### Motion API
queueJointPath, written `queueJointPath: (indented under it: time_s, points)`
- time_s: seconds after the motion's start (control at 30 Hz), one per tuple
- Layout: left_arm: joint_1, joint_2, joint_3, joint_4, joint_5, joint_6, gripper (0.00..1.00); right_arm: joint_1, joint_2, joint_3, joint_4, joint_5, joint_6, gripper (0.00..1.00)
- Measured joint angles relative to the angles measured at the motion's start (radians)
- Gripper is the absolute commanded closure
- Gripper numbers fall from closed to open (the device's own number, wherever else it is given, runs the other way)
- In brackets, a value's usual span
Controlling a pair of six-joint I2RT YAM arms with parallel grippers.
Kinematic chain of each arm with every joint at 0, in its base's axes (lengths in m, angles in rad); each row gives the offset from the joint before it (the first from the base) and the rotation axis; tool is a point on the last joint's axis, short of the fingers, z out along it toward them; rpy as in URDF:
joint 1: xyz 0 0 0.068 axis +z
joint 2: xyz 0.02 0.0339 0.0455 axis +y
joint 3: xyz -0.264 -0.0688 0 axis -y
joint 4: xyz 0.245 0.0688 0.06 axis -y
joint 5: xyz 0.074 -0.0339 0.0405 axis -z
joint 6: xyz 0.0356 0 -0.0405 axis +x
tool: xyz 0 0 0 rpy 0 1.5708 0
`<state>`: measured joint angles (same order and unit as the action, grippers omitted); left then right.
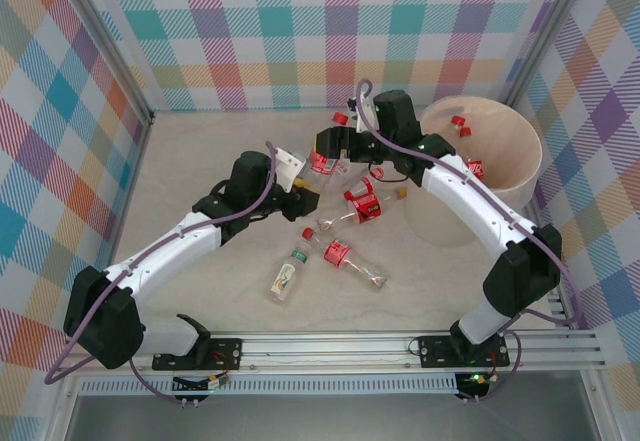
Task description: Put the plastic bottles in the bin
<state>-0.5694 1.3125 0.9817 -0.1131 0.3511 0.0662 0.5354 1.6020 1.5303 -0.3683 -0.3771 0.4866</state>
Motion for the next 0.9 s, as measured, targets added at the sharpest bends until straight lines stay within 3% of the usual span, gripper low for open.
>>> queueJointPath:
  time_s: [0.13,0.2,0.23,0.3,0.33,0.4,0.63,0.9]
  points:
    - [0.000,0.000,0.000,0.001,-0.001,0.002,0.96,0.000,0.000,0.000,0.008,-0.006,-0.005,0.40]
    - [0.000,0.001,0.000,0.001,-0.001,0.002,0.87,0.000,0.000,-0.001,0.008,-0.006,-0.005,0.41]
    - [0.000,0.001,0.000,0.001,-0.001,0.002,0.77,0.000,0.000,-0.001,0.007,-0.006,-0.005,0.43]
    - [0.000,0.006,0.002,0.000,-0.001,0.007,0.34,0.000,0.000,-0.001,0.005,-0.003,-0.008,0.45]
    - [0.000,0.012,0.006,-0.006,0.002,0.009,0.19,-0.001,0.000,-0.001,0.005,-0.002,-0.011,0.46]
    - [0.000,0.028,0.021,-0.019,0.007,0.011,0.00,-0.004,0.000,0.002,-0.002,0.008,-0.024,0.47]
    - [0.000,0.039,0.025,-0.047,0.003,0.022,0.00,-0.040,-0.022,0.166,-0.104,0.114,-0.120,0.54]
    - [0.000,0.076,0.066,-0.100,-0.044,0.036,0.00,-0.179,-0.267,0.206,-0.127,0.235,-0.239,0.58]
